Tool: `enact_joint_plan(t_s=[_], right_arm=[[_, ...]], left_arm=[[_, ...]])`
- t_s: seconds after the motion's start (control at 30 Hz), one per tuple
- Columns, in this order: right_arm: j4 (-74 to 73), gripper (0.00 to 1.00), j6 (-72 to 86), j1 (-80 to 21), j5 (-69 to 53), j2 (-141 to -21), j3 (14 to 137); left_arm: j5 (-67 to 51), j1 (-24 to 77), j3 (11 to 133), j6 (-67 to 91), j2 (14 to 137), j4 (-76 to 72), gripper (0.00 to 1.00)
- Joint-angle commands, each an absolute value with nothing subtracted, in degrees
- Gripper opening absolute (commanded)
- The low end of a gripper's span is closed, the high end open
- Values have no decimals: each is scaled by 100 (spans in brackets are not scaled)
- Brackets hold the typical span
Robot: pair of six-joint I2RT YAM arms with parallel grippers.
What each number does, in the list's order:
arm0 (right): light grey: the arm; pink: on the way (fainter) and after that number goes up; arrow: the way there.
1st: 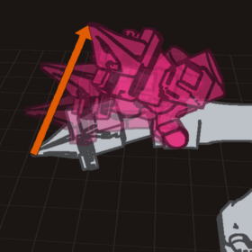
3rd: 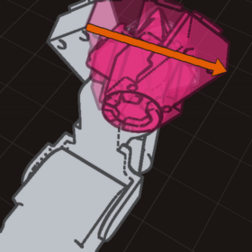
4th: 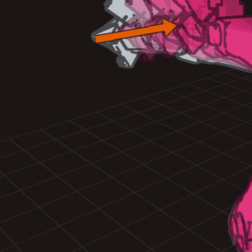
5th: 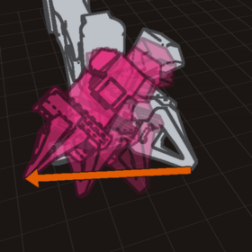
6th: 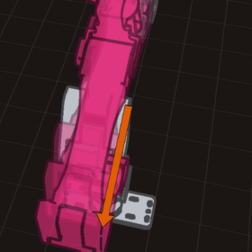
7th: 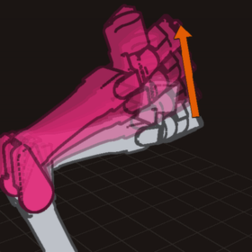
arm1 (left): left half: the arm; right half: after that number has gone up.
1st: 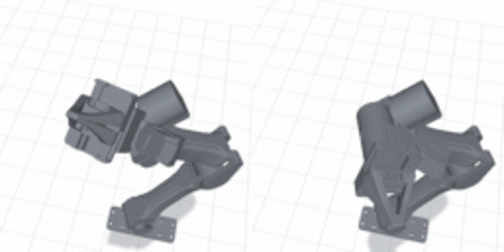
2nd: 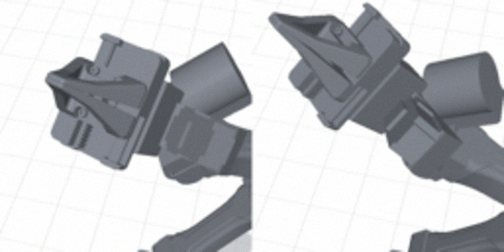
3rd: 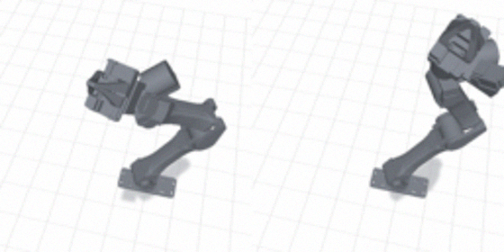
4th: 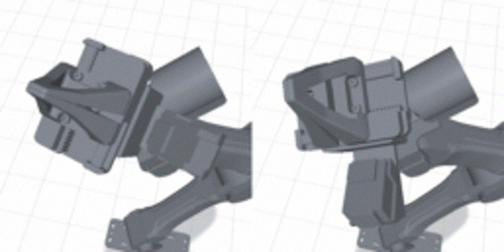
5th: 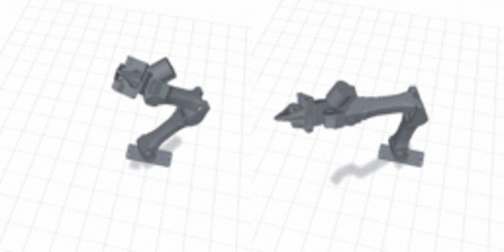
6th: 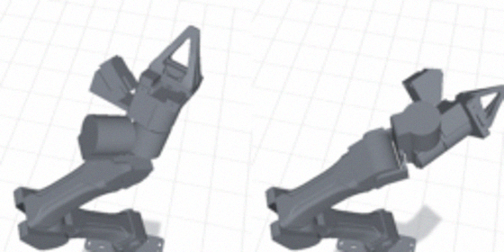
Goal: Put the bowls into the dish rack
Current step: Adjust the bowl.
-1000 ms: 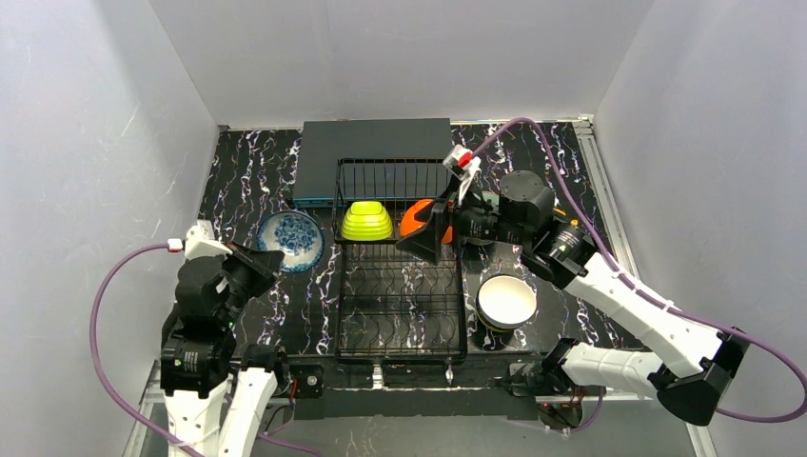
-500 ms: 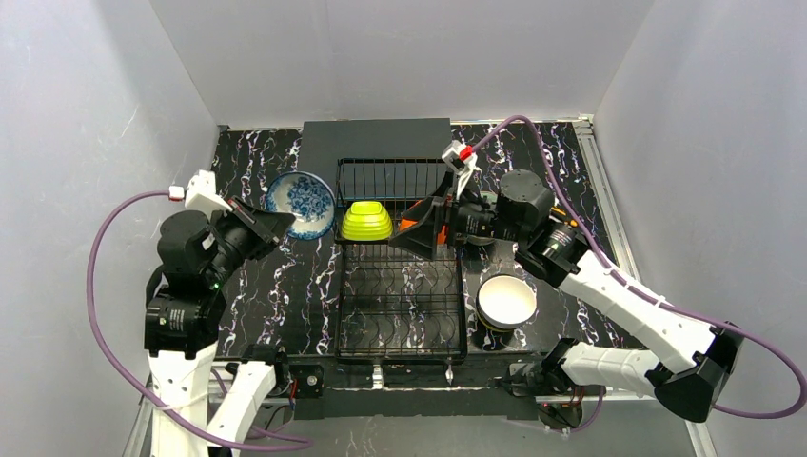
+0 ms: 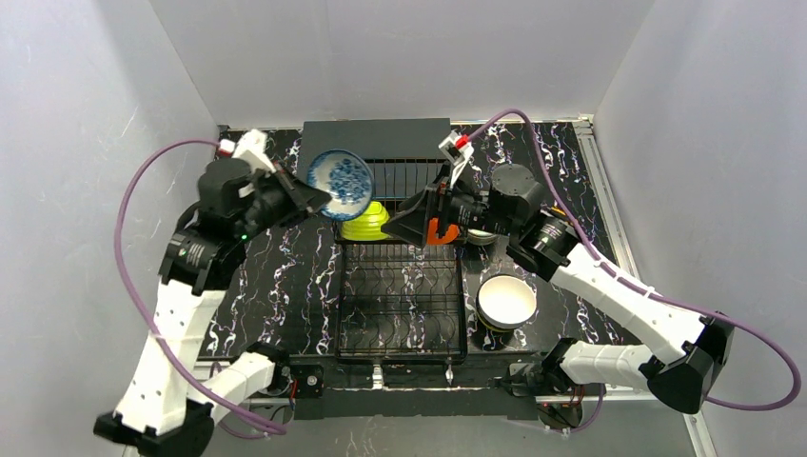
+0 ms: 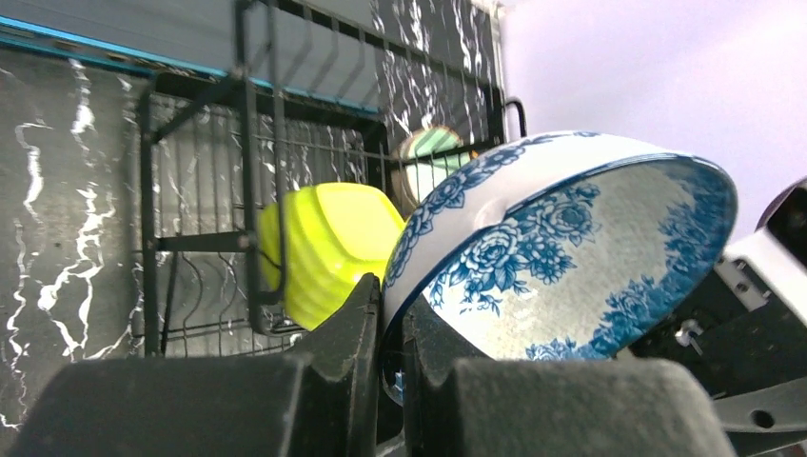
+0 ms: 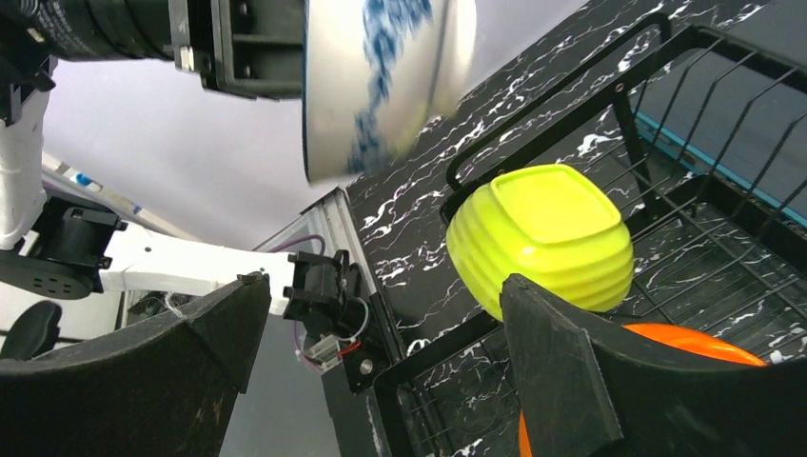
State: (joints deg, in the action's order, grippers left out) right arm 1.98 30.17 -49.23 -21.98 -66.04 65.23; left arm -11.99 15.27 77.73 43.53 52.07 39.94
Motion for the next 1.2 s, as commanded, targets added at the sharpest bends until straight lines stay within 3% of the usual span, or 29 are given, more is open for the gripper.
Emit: enact_joint_plan(t_s=[0.0,0.3,0.6,0.77,1.0,1.07,1.17], right_arm=[[466,99,3121,-4930,-1745,-6610,6953],[125,97,3055,-4929,-937,-6619,7134],[9,79,2909,-4926,-943,-6832,7296],[-167,53,2777,-4930,-907,-6790,7287],[-369,7,2636,-4928,-716,-6754,7278],[-429,1,2609,-4929,-607,-6729,7256],[-486,1,2505,-4931,-521,-6694,7226]], left_arm=[[-395,2396,8317,4168,5582,3854,0],[526,3357,8576,3929,6033,3756,0],[697,3841,8605,3780,6117,3581,0],[478,3858,8445,3802,6053,3441,1],[202,3858,8065,3913,5808,3119,20],[132,3858,7939,3961,5726,3006,24],[1,3856,7754,4008,5586,2816,31]])
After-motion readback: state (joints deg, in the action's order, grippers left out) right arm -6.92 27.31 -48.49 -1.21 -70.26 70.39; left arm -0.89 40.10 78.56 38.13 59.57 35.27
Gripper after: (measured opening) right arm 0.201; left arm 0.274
